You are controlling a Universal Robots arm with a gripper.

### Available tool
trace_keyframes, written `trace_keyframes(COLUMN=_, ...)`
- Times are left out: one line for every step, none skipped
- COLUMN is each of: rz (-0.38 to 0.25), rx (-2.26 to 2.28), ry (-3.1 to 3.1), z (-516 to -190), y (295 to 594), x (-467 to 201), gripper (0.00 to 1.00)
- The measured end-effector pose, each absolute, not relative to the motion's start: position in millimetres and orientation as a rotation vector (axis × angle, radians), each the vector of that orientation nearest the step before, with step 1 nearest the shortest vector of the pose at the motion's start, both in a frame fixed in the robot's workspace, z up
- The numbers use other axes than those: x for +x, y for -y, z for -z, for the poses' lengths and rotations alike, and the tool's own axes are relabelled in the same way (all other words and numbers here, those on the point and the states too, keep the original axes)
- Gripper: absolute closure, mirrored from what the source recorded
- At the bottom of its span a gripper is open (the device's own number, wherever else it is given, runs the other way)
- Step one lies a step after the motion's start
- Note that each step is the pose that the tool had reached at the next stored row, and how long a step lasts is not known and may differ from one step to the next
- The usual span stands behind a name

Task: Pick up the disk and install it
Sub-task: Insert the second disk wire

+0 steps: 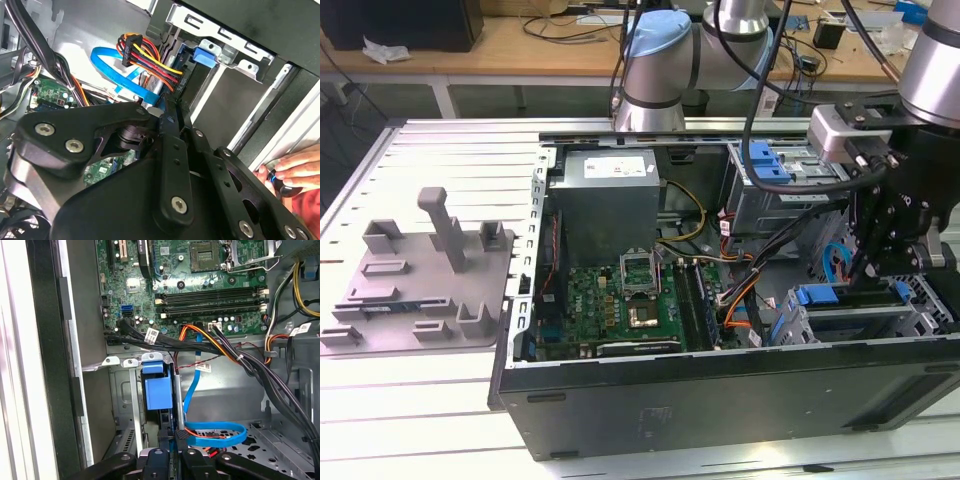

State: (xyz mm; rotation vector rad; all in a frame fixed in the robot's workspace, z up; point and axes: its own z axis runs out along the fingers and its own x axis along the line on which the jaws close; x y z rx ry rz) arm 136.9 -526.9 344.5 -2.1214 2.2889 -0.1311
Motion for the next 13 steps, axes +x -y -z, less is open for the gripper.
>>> trace_keyframes(rz=0.131, rx=-2.122, ry=-2.289, z=-344.2, y=526.9, x=136.9, gripper=0.84)
trace_keyframes(rz=0.131, rx=-2.122, ry=-2.288, z=-343.9, y=526.9, x=136.9, gripper=0.84)
trace_keyframes(rz=0.131, rx=-2.123, ry=-2.287, z=-343.6, y=526.9, x=136.9, gripper=0.84)
trace_keyframes(rz=0.131, rx=-2.124, ry=-2.286, z=-343.1, y=526.9, x=136.9, gripper=0.84)
trace_keyframes(rz=0.131, rx=-2.126, ry=-2.285, z=-342.9, y=526.9, x=136.9, gripper=0.84)
trace_keyframes(rz=0.131, rx=-2.127, ry=-2.284, z=-342.8, y=526.9, x=136.9, gripper=0.84)
trace_keyframes(rz=0.131, rx=-2.128, ry=-2.283, z=-342.5, y=526.9, x=136.9, gripper=0.84)
trace_keyframes(rz=0.131, rx=-2.129, ry=-2.281, z=-342.3, y=526.9, x=136.9, gripper=0.84)
trace_keyframes(rz=0.131, rx=-2.130, ry=-2.280, z=-342.0, y=526.9, x=136.9, gripper=0.84)
trace_keyframes(rz=0.131, rx=-2.131, ry=-2.279, z=-341.7, y=526.9, x=136.9, gripper=0.84)
trace_keyframes(rz=0.131, rx=-2.133, ry=-2.277, z=-341.2, y=526.9, x=136.9, gripper=0.84)
trace_keyframes(rz=0.131, rx=-2.135, ry=-2.275, z=-340.7, y=526.9, x=136.9, gripper=0.84)
trace_keyframes(rz=0.131, rx=-2.136, ry=-2.274, z=-340.3, y=526.9, x=136.8, gripper=0.84)
